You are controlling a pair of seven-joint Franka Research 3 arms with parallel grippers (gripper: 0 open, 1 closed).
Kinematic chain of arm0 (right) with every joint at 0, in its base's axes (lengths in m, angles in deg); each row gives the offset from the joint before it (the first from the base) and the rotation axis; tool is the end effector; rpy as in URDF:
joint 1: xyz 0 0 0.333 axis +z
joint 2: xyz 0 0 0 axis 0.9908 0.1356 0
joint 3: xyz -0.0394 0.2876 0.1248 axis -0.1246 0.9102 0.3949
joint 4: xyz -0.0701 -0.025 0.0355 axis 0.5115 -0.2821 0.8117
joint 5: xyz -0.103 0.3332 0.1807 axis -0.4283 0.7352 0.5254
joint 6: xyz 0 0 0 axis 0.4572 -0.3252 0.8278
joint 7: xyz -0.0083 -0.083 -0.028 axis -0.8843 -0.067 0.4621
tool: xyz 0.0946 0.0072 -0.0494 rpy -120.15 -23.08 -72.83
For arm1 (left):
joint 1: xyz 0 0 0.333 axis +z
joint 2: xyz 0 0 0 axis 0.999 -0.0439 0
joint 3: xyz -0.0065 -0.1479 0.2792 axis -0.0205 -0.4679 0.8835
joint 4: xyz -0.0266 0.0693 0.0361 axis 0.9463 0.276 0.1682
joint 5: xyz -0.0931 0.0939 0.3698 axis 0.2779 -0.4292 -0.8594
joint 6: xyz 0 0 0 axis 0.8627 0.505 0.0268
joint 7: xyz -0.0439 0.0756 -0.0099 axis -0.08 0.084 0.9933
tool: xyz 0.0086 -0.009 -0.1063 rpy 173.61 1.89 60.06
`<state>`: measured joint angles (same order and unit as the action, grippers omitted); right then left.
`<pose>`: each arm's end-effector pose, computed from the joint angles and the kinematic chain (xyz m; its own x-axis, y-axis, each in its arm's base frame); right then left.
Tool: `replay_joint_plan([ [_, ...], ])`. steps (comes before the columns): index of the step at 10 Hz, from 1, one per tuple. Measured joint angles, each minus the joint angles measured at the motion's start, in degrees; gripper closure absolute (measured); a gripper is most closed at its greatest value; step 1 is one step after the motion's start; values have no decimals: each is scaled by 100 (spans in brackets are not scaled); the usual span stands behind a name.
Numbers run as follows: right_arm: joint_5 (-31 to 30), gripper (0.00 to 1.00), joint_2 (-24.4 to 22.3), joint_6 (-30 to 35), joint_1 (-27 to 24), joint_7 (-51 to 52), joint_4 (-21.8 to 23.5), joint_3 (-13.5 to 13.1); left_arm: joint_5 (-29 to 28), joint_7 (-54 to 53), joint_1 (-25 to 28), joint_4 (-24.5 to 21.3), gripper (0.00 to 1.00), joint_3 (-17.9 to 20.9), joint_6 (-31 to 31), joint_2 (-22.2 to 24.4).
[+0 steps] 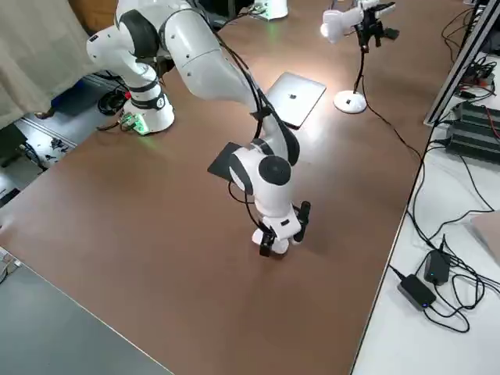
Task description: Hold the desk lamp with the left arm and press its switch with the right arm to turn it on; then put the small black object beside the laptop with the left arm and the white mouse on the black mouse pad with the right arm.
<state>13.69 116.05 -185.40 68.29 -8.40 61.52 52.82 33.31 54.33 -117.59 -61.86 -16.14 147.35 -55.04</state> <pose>0.6695 -0.2597 0.1740 0.9762 0.2161 -0.0162 0.2158 -0.9763 -0.0170 0.5792 -0.2527 0.2559 0.8644 -0.2212 0.4515 -0.2900 -0.9529 0.0884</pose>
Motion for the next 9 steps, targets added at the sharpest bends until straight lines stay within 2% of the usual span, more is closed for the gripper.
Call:
replay_joint_plan([
  [1,20,3,14,-8,0,6,0,4,0,-24,294,91,0,8,-647,194],
  [2,25,15,15,-9,1,8,-1,9,-1,-115,617,289,0,15,-1316,324],
  [3,25,34,11,-25,3,9,-14,5,-32,-262,917,550,0,42,-2009,395],
  [5,29,38,11,-19,25,9,-19,38,-630,-467,1592,1010,0,102,-2795,422],
  [7,35,38,-60,472,125,8,-59,77,-828,-602,2250,1089,0,110,-2993,405],
  [9,77,38,-401,1074,321,-77,63,84,-831,-665,2576,1076,0,109,-3063,223],
])
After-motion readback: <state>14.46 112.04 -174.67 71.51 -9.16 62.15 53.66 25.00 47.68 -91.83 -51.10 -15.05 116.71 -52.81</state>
